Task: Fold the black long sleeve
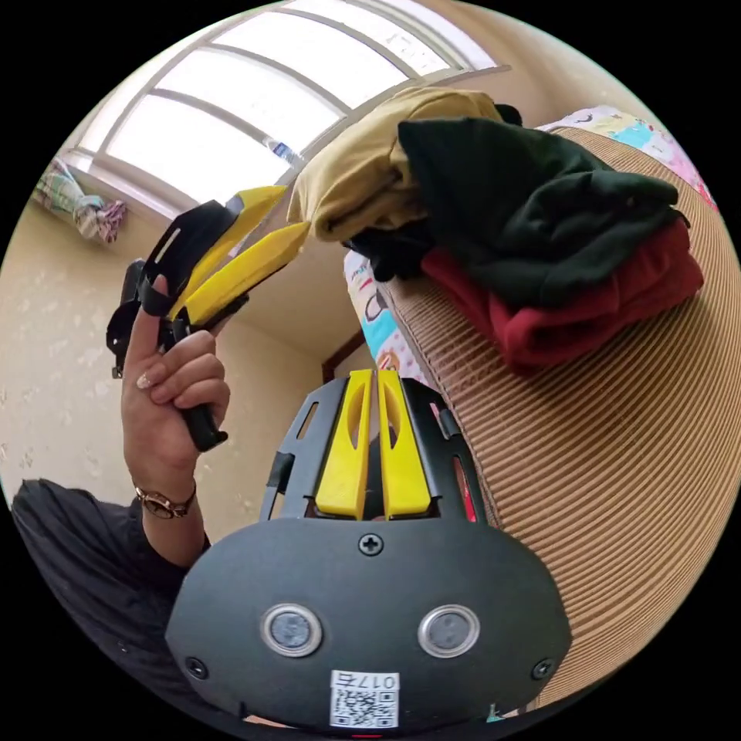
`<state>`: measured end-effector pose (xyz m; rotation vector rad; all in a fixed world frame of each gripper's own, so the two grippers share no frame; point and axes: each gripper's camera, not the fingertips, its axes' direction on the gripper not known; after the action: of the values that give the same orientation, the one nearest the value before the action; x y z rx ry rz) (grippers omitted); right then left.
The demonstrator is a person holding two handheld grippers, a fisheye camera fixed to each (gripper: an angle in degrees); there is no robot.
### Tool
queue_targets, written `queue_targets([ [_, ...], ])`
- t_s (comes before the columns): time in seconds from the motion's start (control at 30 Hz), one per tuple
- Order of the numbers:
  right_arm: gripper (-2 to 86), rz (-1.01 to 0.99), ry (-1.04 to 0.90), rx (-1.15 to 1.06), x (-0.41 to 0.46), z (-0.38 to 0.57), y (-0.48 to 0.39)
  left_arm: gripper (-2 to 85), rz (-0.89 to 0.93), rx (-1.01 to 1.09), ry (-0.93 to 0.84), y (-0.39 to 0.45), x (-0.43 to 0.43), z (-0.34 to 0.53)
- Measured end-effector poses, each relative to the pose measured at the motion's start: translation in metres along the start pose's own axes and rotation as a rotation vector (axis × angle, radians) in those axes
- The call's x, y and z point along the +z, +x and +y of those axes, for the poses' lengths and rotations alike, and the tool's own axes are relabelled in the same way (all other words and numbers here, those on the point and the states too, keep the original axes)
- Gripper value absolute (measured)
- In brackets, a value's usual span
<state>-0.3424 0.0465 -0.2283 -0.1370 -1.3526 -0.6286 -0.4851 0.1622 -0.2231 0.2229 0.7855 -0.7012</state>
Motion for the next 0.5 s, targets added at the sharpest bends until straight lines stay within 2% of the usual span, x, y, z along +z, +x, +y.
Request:
queue_targets([
  [0.07, 1.0, -0.001, -0.011, -0.018, -0.011, 0.042, 0.006, 10.0, 0.007, 0.022, -0.029, 0.002, 0.004, 0.015],
  [0.27, 0.5, 0.240, -0.003, 0.117, -0.093, 0.194, 0.049, 11.2, 0.015, 0.105, -0.122, 0.025, 0.059, -0.001],
  [0.43, 0.4, 0.220, 0.163, 0.348, -0.174, 0.309, 0.064, 11.6, 0.072, 0.125, -0.023, 0.051, 0.087, -0.063],
  [0.5, 0.4, 0.227, 0.228, 0.413, -0.193, 0.337, 0.062, 8.4, 0.064, 0.248, 0.006, 0.085, 0.097, -0.098],
])
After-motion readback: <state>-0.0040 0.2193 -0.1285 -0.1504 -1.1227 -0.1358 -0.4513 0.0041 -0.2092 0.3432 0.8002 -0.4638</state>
